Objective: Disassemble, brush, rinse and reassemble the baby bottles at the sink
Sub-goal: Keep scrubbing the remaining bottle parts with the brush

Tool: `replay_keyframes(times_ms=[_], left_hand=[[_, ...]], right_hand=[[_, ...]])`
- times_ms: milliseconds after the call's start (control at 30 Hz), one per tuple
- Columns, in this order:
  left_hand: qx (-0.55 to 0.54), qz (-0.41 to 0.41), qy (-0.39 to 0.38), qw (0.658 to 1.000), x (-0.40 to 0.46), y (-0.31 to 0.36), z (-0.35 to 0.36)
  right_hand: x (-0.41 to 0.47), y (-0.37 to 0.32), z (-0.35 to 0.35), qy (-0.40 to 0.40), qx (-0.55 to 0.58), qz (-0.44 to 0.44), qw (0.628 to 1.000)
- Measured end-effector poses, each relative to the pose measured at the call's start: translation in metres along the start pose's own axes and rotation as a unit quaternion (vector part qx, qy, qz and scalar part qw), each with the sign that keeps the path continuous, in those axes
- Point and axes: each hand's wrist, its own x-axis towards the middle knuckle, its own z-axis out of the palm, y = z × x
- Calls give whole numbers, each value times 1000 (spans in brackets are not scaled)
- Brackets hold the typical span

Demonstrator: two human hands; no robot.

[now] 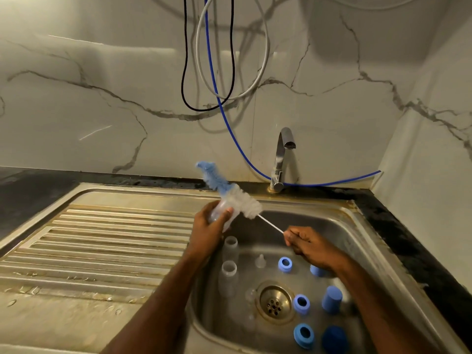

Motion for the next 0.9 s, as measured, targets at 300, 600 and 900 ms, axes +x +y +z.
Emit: replay_keyframes(times_ms=[300, 600, 900], left_hand=[[306, 176, -50, 934, -5, -11, 12], [12, 49, -159, 986, -2, -1, -5], [-295, -158, -141, 932, -9, 5, 8]], right_hand=[[7, -3, 13, 73, -42, -10, 996], [-9, -6, -5, -25, 153, 60, 986], [-6, -17, 1, -21, 200, 49, 978]])
